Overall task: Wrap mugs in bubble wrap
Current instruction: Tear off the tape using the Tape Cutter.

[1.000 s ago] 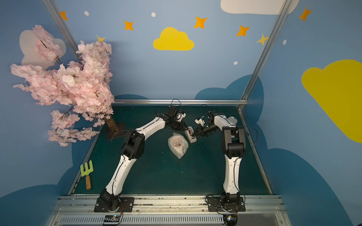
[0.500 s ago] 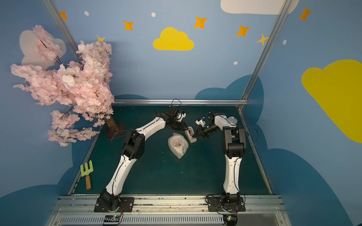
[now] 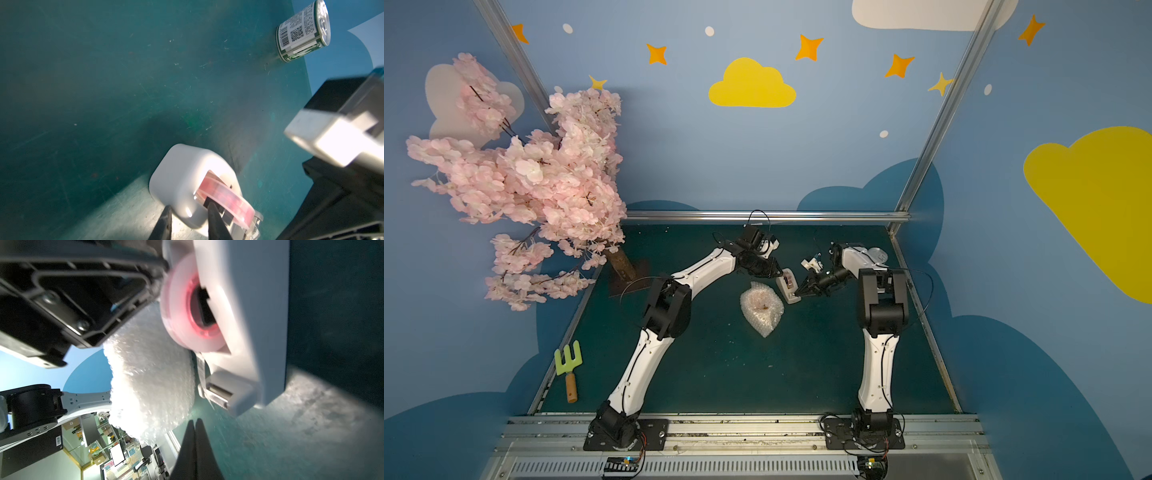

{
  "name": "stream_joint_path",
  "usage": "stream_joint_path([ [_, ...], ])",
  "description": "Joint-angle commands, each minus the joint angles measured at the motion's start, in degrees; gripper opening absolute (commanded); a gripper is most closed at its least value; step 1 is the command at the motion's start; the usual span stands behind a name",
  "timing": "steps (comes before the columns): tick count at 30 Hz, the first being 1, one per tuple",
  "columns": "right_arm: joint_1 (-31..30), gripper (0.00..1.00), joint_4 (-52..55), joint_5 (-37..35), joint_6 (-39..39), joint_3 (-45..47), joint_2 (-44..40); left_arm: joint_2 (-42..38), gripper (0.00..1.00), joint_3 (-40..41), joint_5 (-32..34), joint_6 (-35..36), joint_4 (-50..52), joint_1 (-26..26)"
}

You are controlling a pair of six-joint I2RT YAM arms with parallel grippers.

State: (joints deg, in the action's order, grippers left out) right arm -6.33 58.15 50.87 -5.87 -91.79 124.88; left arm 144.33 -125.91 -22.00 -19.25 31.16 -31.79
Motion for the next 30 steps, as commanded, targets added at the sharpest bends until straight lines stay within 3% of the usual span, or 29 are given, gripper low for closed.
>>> stream_joint_path([
  [1,0.4,0.01,-0.4,-1.9,-0.2,1.3,-4.1,2.2,0.29,0.4,2.6,1.7,5.3,-0.4],
  [4,0.4,0.3,-3.1,-1.9,0.9,0.2,-5.0,2.2,0.29,0.6,2.5,1.6,5.1,-0.5],
  [5,0.3,0.34,-4.1,-1.8,1.3,-0.2,-5.3,2.2,0.29,0.6,2.5,1.6,5.1,-0.4],
  [17,-1.1,0.42,-5.0,-3.4,1.5,-5.6,-0.8,2.1,0.29,0.7,2.4,1.6,5.0,-0.4],
  [30,-1.9,0.4,-6.1,-2.8,1.5,-6.6,3.4,2.2,0.29,0.8,2.1,1.4,4.9,-0.4],
])
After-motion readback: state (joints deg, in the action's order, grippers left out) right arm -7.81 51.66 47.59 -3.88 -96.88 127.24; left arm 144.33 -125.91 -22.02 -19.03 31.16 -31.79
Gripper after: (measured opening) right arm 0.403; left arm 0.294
